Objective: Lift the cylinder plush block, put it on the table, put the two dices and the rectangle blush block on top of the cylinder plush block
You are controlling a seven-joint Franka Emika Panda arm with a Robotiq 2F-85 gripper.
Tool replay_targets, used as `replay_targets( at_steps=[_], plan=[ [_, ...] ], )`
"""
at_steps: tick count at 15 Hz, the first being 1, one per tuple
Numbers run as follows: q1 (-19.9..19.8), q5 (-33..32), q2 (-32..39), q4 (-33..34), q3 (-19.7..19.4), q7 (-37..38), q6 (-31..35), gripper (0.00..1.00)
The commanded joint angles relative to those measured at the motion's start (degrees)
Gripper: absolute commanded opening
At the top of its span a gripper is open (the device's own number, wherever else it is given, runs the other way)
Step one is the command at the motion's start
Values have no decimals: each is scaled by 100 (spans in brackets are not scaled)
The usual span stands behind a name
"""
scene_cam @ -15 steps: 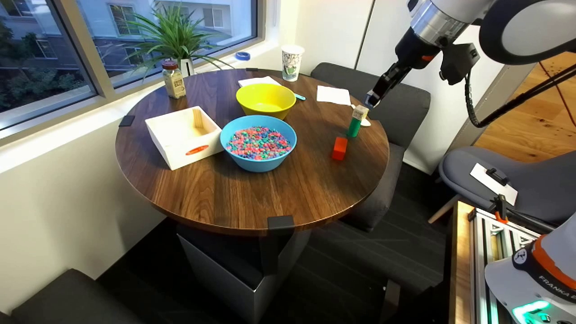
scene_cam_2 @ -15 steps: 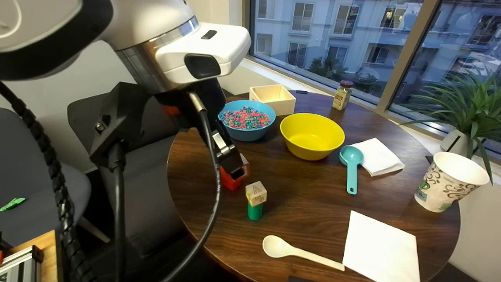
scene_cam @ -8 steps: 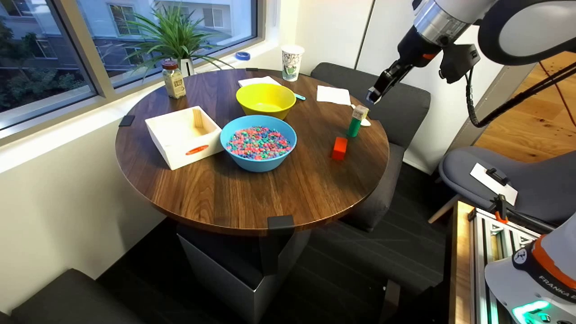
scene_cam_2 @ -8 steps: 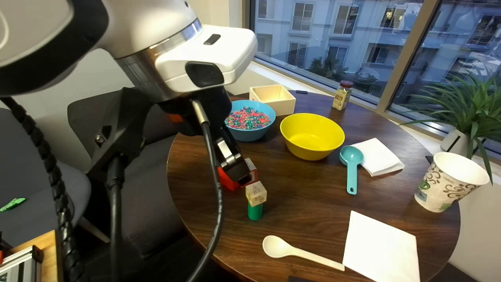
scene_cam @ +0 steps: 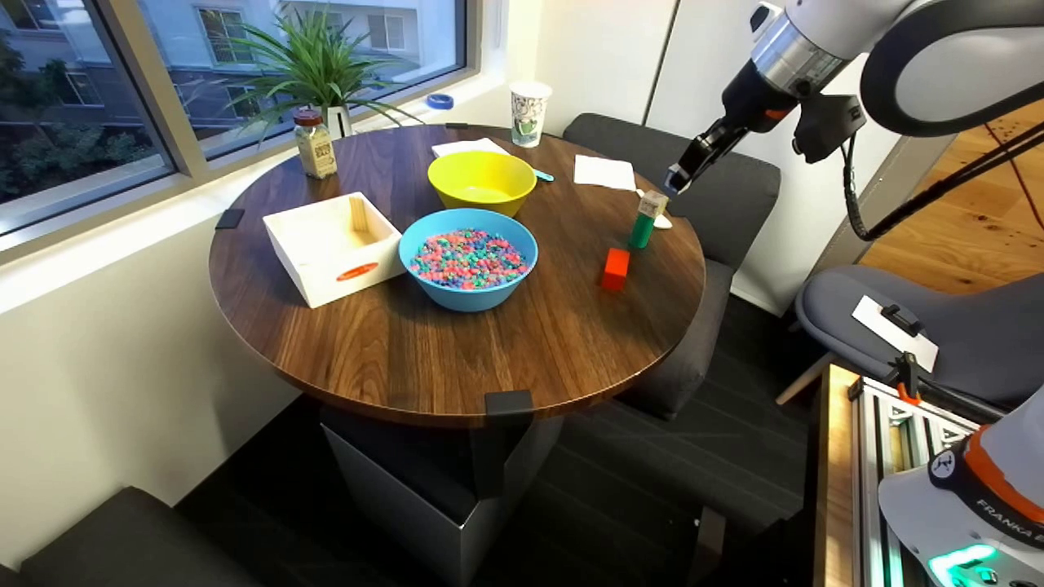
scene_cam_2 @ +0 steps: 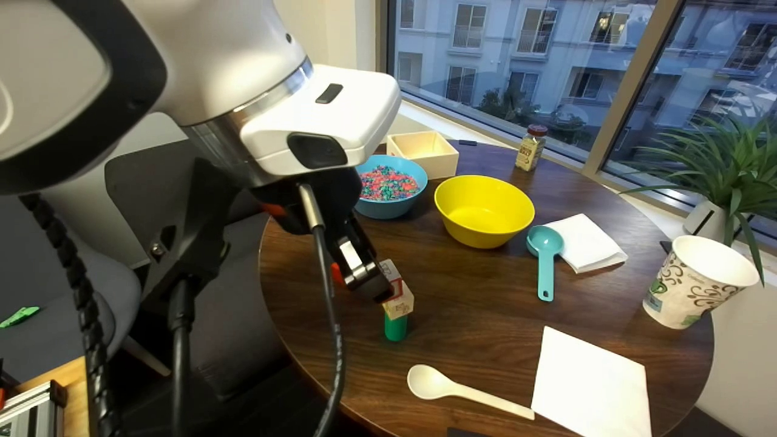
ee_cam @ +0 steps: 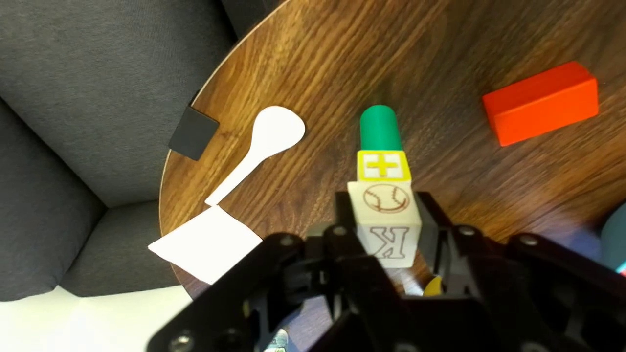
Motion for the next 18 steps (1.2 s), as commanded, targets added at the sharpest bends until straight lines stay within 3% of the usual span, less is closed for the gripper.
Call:
replay_targets(
  at_steps=[1,18],
  plan=[
    [3,129,-43,-160,-94,4,231,9],
    [63,493,137,-237,-182,-84,677,9]
  ],
)
